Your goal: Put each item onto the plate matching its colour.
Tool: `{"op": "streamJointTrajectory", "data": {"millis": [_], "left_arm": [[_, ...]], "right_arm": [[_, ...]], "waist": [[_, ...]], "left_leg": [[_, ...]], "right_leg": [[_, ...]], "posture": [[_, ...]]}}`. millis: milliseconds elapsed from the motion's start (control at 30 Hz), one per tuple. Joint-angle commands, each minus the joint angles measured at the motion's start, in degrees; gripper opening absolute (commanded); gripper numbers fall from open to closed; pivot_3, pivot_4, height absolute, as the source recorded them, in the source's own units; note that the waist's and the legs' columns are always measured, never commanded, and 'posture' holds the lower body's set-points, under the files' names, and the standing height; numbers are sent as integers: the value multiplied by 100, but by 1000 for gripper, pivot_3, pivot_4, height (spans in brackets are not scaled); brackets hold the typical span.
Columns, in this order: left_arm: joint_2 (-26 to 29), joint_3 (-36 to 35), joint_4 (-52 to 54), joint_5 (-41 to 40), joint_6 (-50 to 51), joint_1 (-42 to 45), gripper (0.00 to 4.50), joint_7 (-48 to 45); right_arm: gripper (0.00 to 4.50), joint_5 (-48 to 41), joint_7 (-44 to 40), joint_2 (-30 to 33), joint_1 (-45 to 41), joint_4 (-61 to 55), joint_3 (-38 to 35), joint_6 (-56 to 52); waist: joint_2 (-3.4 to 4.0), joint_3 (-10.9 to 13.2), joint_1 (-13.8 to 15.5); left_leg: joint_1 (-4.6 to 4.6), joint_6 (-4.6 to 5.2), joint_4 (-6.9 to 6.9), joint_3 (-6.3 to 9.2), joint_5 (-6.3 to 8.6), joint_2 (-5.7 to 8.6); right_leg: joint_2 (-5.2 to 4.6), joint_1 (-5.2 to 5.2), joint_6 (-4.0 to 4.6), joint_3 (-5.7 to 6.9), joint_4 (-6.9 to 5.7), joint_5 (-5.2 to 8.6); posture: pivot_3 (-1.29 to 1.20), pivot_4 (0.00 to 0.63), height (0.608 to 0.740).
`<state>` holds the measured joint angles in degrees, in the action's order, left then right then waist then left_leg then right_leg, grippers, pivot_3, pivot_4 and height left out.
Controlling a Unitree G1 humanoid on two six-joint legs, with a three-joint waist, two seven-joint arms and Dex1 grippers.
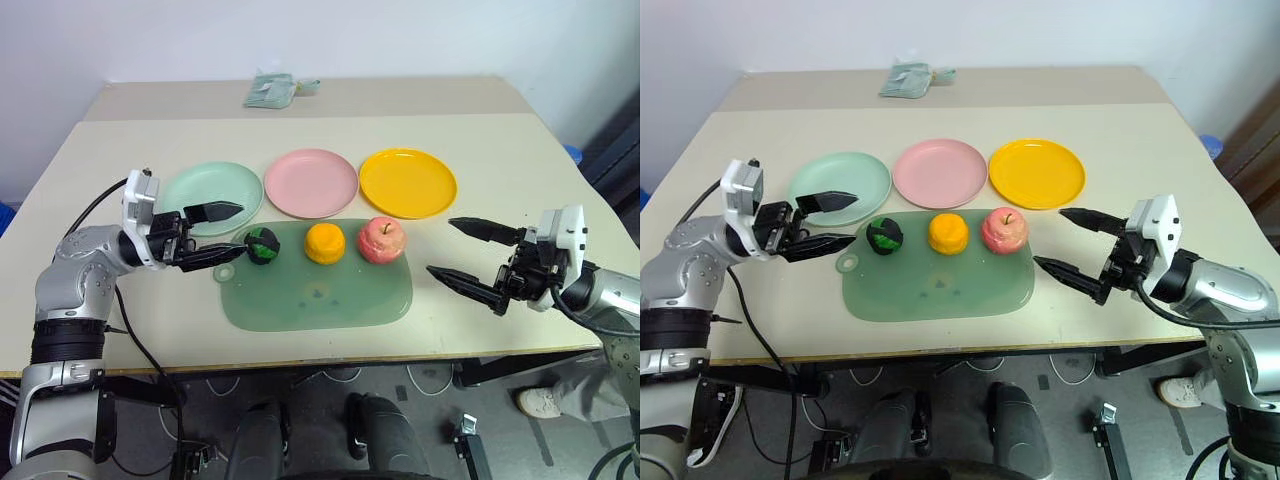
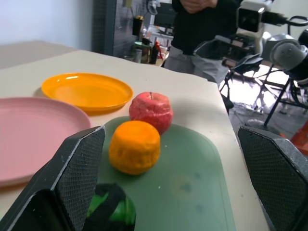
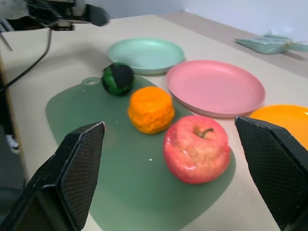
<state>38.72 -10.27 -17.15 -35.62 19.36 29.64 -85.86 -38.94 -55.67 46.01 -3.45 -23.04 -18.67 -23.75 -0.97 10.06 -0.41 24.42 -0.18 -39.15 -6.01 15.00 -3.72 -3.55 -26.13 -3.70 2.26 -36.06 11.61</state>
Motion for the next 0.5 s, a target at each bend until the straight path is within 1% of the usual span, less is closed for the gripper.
{"op": "streamJointTrajectory", "data": {"millis": [33, 167, 300, 400, 500], "left_arm": [[137, -68, -21, -39, 24, 226, 4500, -95], [304, -47, 20, -76, 279, 205, 4500, -183], [791, -139, 73, -213, 848, 196, 4500, -387], [898, -168, -329, 4, 534, 327, 4500, -383], [757, -158, -501, 96, 257, 318, 4500, -276]], "right_arm": [[4407, -19, 14, 36, -61, -113, -139, 87], [4407, 32, 41, -27, -109, -106, -21, 153], [4407, 22, 60, -28, -335, -42, 101, 108], [4407, -150, 118, 32, -479, -193, 203, -175], [4407, -297, 155, 89, -681, -314, 316, -446]], "waist": [[-1, 0, 13], [-1, 0, -1], [-1, 0, -39], [-1, 0, -17], [-1, 0, 7]], "left_leg": [[0, 0, 0, 0, 0, 0], [0, 0, 0, 0, 0, 0], [0, 0, 0, 1, 0, -1], [-1, 0, 2, 2, 0, -2], [0, 0, 0, 1, 0, 0]], "right_leg": [[0, 0, 0, 0, 0, 0], [0, 0, 0, 0, 0, 0], [2, -3, 0, 0, -2, 0], [3, -4, 1, 0, -3, 1], [-1, -2, 2, 0, -2, 1]], "posture": [[0, 150, 740], [0, 150, 740], [0, 150, 740], [0, 150, 740], [0, 150, 740]]}}
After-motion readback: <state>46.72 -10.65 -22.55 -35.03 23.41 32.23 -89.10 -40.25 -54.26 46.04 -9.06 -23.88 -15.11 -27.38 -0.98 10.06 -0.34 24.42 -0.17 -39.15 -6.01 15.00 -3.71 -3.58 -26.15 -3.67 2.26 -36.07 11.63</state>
